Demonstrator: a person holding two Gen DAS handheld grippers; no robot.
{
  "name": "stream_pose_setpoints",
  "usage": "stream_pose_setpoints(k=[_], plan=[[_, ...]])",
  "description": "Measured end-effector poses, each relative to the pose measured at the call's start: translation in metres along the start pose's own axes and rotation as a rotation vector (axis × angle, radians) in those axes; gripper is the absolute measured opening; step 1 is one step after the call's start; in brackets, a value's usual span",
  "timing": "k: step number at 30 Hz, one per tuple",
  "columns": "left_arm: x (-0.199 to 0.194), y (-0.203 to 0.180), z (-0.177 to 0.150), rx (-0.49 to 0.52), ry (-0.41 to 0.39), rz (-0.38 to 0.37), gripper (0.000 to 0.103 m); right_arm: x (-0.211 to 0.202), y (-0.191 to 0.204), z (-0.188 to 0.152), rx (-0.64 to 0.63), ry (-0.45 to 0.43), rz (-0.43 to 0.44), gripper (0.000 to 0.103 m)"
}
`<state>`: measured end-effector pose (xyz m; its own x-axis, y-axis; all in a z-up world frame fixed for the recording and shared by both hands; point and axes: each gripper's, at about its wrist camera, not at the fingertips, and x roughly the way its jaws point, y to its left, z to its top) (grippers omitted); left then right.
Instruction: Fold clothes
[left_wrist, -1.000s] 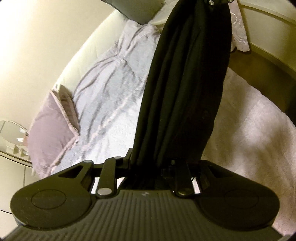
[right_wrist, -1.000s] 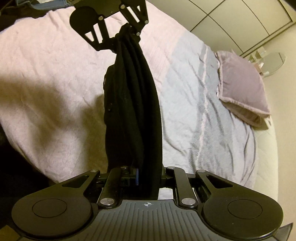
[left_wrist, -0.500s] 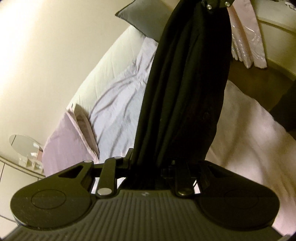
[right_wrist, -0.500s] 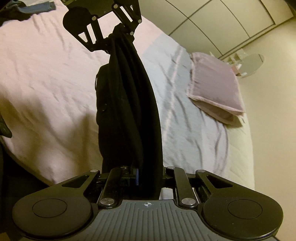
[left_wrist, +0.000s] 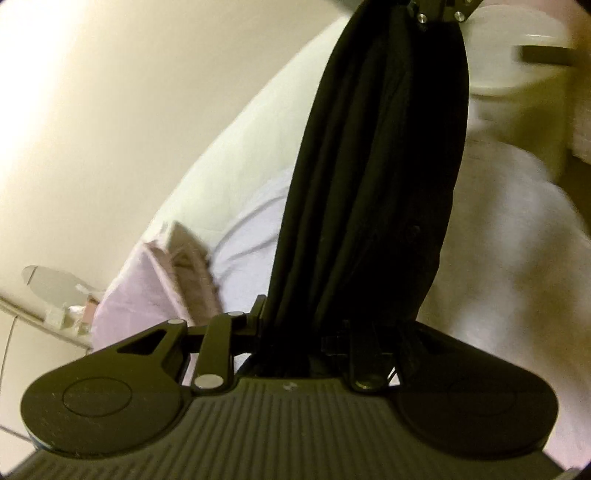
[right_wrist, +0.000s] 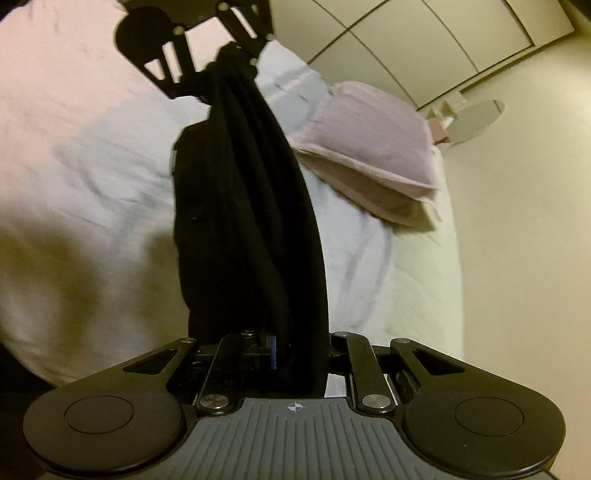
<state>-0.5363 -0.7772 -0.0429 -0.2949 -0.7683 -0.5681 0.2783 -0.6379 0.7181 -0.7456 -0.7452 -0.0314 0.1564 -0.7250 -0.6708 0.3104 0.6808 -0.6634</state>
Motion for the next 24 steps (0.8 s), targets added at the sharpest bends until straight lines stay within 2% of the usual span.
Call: stream_pose_setpoints(k=[3, 5, 7, 10, 13, 15, 17, 19, 24], plan=[[0.051, 0.021, 0.033, -0.024, 0.041, 0.08, 0.023, 0.039, -0.051, -0.027, -0.058, -0.041, -0.065, 0.015], [0.083, 0.018, 0.041, -0.025, 0.071, 0.106, 0.023, 0.062, -0.062, -0.044, -0.076, -0.068, -0.096, 0.015], [0.117, -0.005, 0.04, -0.021, 0.111, 0.089, 0.023, 0.092, -0.057, -0.064, -0.039, -0.074, -0.082, 0.015], [0.174, -0.069, 0.025, -0.032, 0.188, -0.017, 0.023, 0.157, -0.03, -0.102, 0.023, -0.044, -0.023, 0.015], [0.222, -0.135, 0.007, -0.048, 0.274, -0.158, 0.026, 0.215, 0.017, -0.142, 0.015, 0.035, 0.104, 0.015], [0.231, -0.163, 0.0, -0.052, 0.3, -0.172, 0.027, 0.23, 0.047, -0.161, -0.014, 0.06, 0.165, 0.016], [0.226, -0.173, -0.001, -0.06, 0.29, -0.153, 0.028, 0.224, 0.061, -0.173, -0.024, 0.047, 0.148, 0.02], [0.218, -0.166, -0.003, -0.075, 0.293, -0.154, 0.031, 0.215, 0.058, -0.178, 0.029, 0.047, 0.156, 0.024], [0.2, -0.131, -0.001, -0.175, 0.329, -0.198, 0.039, 0.185, 0.034, -0.178, 0.176, 0.112, 0.22, 0.025]])
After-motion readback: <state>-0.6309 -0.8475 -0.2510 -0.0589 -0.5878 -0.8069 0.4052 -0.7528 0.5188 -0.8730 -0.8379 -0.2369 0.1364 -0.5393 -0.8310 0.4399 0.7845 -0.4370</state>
